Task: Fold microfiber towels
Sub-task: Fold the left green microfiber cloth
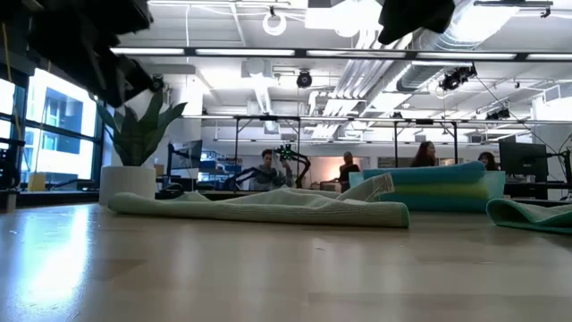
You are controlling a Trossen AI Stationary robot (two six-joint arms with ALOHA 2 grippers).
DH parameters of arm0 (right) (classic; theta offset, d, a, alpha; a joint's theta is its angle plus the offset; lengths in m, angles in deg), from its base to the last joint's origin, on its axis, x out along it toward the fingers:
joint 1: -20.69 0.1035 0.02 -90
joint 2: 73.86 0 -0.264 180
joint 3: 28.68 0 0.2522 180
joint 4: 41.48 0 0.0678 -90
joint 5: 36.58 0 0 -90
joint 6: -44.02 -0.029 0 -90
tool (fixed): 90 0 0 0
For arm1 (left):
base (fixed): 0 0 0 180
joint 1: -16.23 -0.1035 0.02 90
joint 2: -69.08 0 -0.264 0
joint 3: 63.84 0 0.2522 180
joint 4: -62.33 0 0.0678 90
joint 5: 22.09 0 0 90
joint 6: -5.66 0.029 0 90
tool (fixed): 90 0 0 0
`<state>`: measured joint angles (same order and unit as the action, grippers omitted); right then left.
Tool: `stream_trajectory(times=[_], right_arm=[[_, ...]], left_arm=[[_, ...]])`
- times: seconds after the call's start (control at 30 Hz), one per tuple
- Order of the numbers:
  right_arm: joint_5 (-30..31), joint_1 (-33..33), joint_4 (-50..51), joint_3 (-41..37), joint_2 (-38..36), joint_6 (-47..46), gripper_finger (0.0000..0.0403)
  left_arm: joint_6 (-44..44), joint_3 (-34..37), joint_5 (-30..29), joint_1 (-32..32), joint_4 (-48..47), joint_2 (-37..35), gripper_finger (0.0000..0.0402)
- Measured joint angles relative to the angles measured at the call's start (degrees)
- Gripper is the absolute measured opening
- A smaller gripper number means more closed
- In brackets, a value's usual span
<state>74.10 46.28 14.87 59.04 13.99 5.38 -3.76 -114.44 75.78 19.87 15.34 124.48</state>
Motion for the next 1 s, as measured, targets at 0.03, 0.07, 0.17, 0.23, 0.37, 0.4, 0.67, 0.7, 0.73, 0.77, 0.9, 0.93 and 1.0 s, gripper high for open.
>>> stream_trajectory(times=[0.03,0.07,0.17,0.23,0.37,0.4,0.67,0.7,0.73,0.77,0.9,0.93,1.0], right_arm=[[1.98,0.96,0.04,0.0,0.47,0.02,0.0119],[3.27,1.66,-0.18,0.0,0.87,0.07,0.0119],[5.62,2.29,-1.03,-0.02,1.56,-0.6,0.0119],[6.12,1.46,-1.0,-0.03,1.77,-5.48,0.0119],[2.14,-1.02,-0.34,-0.04,1.78,-13.04,0.0136],[0.87,-1.48,-0.07,-0.07,1.78,-13.71,0.0145],[-4.79,-3.26,-0.14,-0.07,1.91,-12.61,0.0239],[-4.75,-3.48,-0.17,-0.07,2.27,-12.01,0.0247],[-4.72,-3.55,0.04,-0.07,2.74,-11.76,0.0252],[-4.72,-3.57,0.75,-0.07,3.38,-10.91,0.0255],[-4.73,-4.1,2.8,-0.08,6.39,-4.97,0.0255],[-4.6,-4.15,3.04,-0.09,7.24,-2.56,0.0255],[-3.95,-4.02,2.33,-0.09,8.83,3.06,0.0255]], left_arm=[[-1.11,0.0,0.07,1.57,0.33,0.04,0.0115],[-2.24,0.0,0.26,2.78,0.83,0.35,0.0114],[-3.71,0.07,0.11,5.08,3.74,1.98,0.0113],[-7.41,-0.04,-1.14,5.75,6.82,3.17,0.0115],[-13.43,0.0,-3.27,7.4,7.88,5.65,0.0127],[-14.14,-0.07,-3.41,7.93,8.12,6.43,0.0133],[-12.19,0.0,-4.08,12.08,12.1,11.57,0.0215],[-9.2,0.0,-4.45,12.3,12.6,11.74,0.0224],[-6.16,0.0,-5.41,12.34,13.2,11.76,0.023],[-2.89,0.0,-6.94,12.35,14.21,11.66,0.0234],[12.24,0.0,-18.48,12.42,15.93,10.11,0.0236],[14.75,-0.01,-21.85,12.51,16.18,10.12,0.0234],[16.68,0.0,-25.4,12.26,15.74,10.33,0.0231]])
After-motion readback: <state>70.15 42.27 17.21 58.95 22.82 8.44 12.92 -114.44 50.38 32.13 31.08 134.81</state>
